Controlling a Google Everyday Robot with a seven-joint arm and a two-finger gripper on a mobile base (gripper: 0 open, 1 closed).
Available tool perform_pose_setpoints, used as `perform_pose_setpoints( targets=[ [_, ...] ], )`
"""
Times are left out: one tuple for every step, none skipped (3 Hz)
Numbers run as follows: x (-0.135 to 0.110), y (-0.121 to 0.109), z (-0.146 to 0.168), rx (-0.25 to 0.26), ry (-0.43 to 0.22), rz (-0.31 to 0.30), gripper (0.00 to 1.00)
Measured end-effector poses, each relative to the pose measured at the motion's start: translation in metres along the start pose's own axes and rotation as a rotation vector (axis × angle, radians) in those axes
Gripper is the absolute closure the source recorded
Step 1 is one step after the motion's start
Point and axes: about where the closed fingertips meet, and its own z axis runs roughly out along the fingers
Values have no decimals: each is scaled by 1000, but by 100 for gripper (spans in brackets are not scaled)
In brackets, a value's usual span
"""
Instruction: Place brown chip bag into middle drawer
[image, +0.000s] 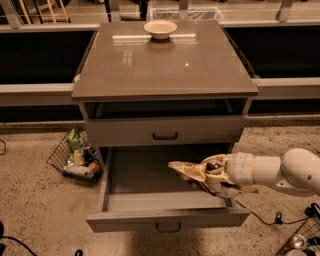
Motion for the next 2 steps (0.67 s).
perform_pose_setpoints(
  targets=[
    [18,-16,7,25,3,-17,100],
    [44,-43,33,16,-35,-34,100]
  ],
)
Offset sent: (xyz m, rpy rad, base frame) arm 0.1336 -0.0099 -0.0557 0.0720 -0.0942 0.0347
